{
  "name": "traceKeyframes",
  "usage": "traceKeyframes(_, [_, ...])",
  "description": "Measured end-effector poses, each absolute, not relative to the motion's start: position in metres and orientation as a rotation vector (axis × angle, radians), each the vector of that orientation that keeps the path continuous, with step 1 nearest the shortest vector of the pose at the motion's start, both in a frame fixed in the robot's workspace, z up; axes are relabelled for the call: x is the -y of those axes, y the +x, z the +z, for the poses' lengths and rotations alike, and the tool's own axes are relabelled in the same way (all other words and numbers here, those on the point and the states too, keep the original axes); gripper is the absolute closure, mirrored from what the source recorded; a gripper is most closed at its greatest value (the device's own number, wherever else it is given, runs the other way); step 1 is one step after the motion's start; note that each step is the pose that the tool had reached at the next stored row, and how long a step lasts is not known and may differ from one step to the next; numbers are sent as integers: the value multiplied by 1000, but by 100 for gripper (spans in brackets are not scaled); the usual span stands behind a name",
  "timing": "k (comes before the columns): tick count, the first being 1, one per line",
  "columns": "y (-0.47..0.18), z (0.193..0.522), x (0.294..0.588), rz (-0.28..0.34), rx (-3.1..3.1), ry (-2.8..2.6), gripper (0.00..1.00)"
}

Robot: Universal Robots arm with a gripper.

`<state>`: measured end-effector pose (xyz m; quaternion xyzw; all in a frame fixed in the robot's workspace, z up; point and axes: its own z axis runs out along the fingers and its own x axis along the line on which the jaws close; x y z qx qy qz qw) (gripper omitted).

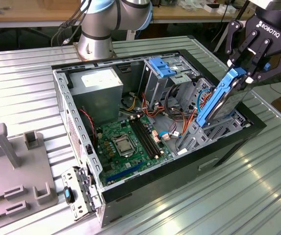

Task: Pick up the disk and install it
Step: 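Insert the disk into the insertion slot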

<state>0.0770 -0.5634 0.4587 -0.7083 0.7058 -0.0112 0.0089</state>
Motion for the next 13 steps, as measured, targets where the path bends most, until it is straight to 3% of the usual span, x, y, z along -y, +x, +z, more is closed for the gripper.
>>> traceKeyframes(13, [77, 450, 563, -35, -2205, -2213, 63])
